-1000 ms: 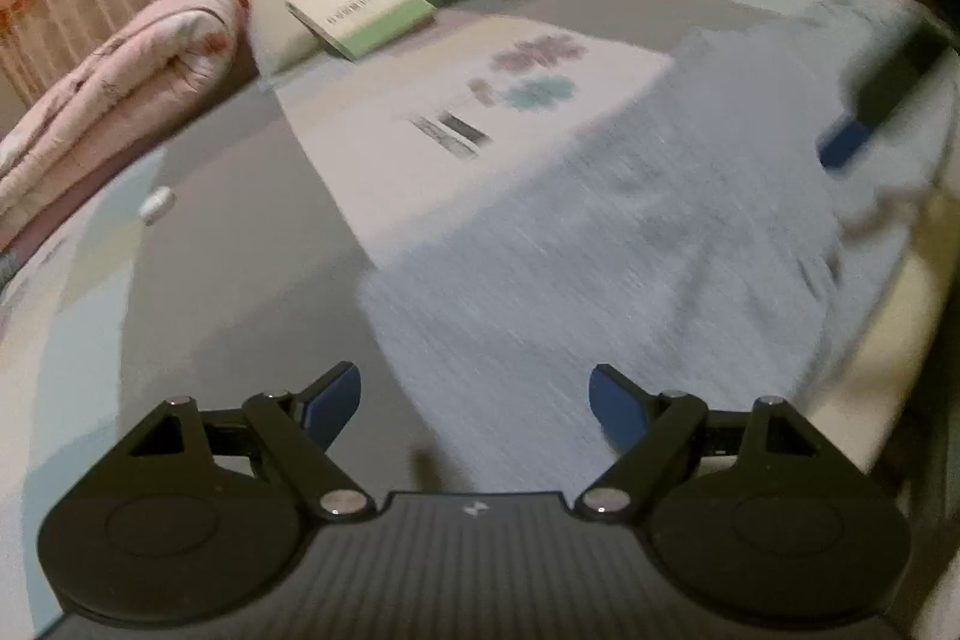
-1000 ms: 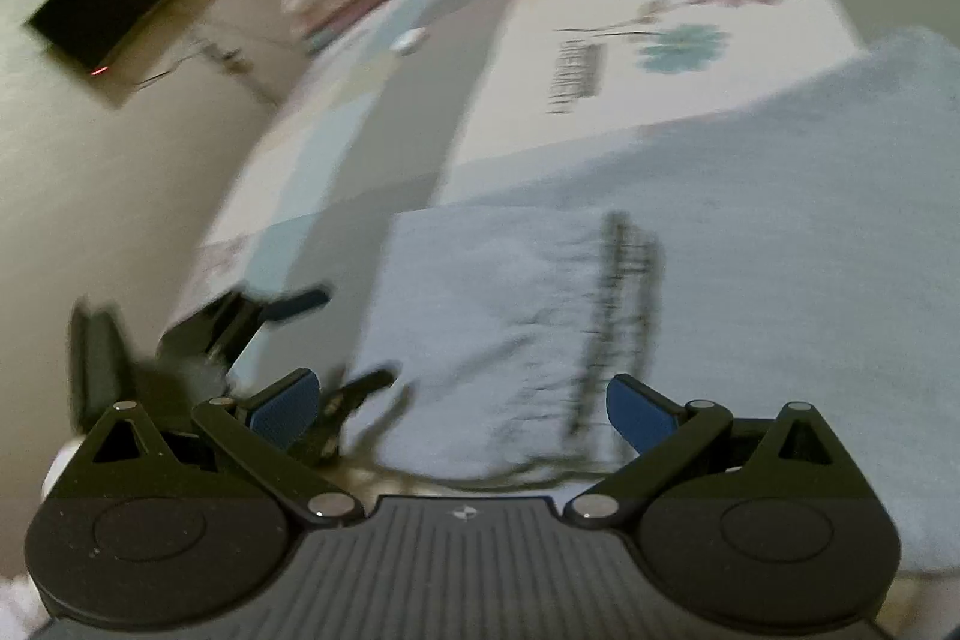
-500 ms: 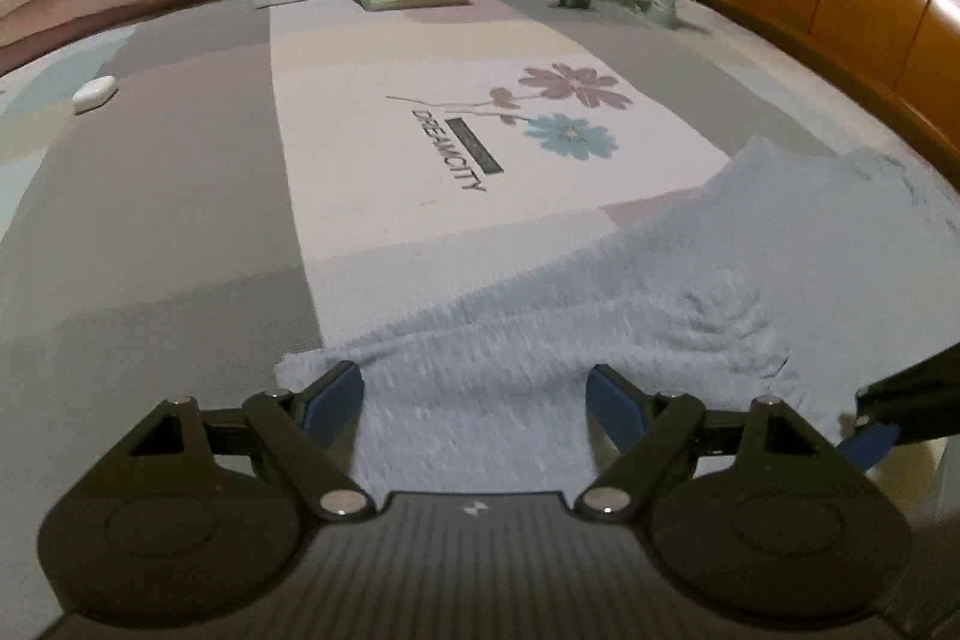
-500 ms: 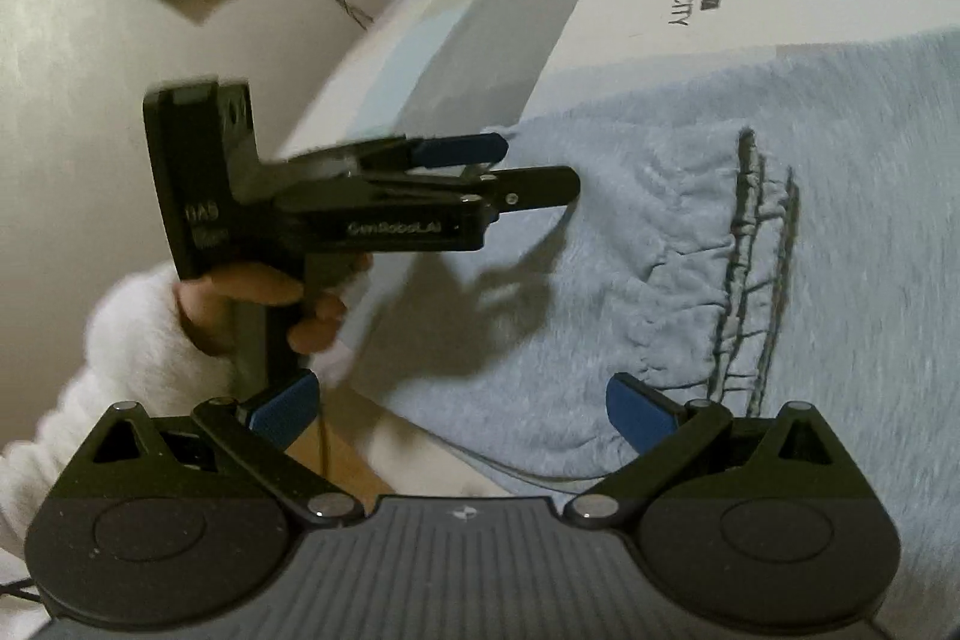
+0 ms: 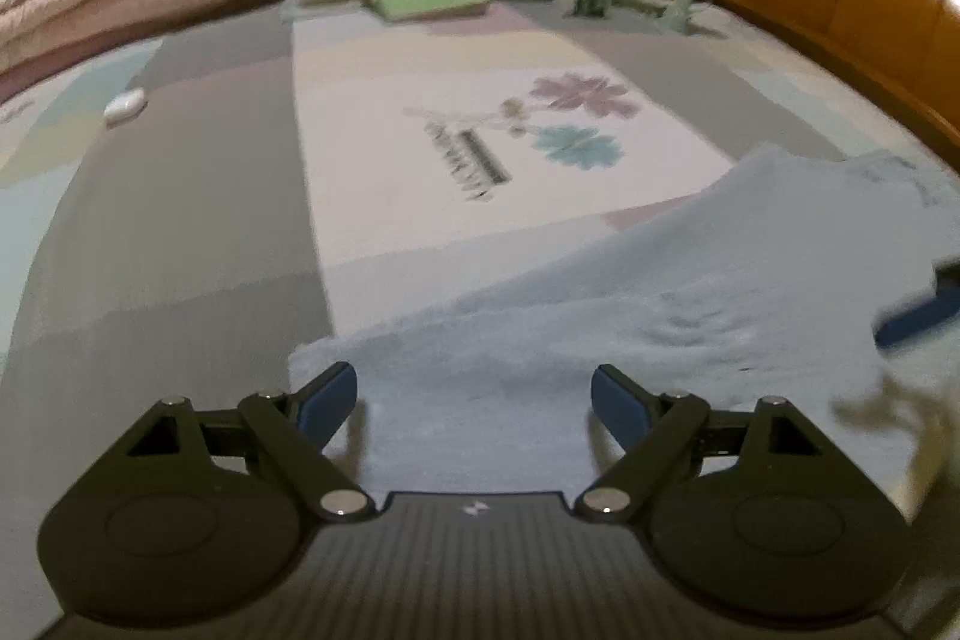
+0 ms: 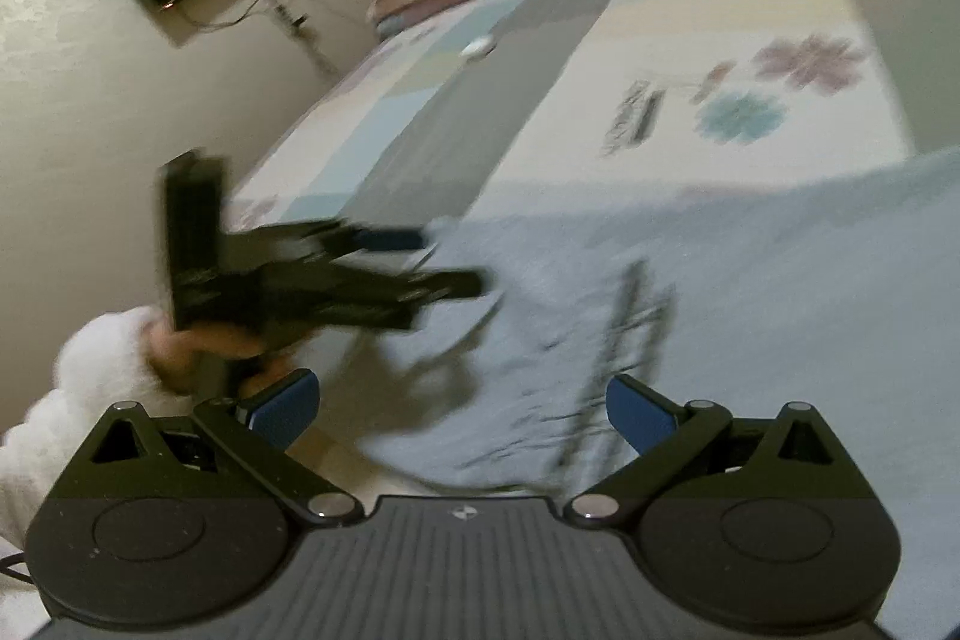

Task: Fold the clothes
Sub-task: 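Move the right gripper to the waistband of the grey sweatpants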

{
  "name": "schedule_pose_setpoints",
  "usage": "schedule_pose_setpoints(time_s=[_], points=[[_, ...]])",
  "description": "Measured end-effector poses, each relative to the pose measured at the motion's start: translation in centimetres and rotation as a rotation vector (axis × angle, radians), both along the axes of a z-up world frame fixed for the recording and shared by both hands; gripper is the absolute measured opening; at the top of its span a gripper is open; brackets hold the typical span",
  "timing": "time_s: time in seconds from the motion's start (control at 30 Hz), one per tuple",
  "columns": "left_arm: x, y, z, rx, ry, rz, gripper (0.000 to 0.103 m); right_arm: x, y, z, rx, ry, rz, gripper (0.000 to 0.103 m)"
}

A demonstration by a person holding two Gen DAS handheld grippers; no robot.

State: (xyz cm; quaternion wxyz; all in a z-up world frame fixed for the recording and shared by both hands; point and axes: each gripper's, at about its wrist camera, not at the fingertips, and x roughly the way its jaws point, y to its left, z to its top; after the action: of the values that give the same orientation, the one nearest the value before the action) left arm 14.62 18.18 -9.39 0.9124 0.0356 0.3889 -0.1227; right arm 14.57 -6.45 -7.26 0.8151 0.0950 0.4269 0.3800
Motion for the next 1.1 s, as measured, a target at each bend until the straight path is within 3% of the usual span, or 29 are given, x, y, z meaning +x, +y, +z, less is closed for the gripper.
schedule_pose_setpoints(time_s=[0.17,0.3,0.5,0.63,0.73,0.87,1.0,1.1], points=[[-2.0,-3.6,1.5,0.082,-0.061,-0.070,0.087,0.7,-5.8,0.4,-0.144,-0.105,-0.191,0.103],[-2.6,-7.1,0.8,0.162,-0.087,-0.105,0.087,1.7,-9.0,-1.4,-0.292,-0.133,-0.315,0.103],[-3.1,-8.9,-1.2,0.167,-0.053,-0.106,0.087,2.0,-10.7,-5.9,-0.414,-0.048,-0.321,0.103],[-3.1,-8.6,-1.0,0.128,-0.037,-0.051,0.087,0.7,-9.9,-6.8,-0.490,-0.136,-0.296,0.103],[-3.4,-9.9,-0.1,0.162,-0.074,-0.033,0.087,0.8,-9.9,-7.0,-0.478,-0.148,-0.295,0.103],[-3.3,-11.9,1.9,0.162,-0.137,-0.051,0.087,0.9,-12.0,-5.4,-0.377,-0.083,-0.286,0.103],[-2.5,-14.6,3.3,0.140,-0.167,-0.118,0.087,-0.8,-17.5,-2.8,-0.214,-0.084,-0.368,0.103],[-1.6,-16.9,3.5,0.134,-0.176,-0.178,0.087,-2.8,-23.0,-2.2,-0.098,-0.073,-0.498,0.103]])
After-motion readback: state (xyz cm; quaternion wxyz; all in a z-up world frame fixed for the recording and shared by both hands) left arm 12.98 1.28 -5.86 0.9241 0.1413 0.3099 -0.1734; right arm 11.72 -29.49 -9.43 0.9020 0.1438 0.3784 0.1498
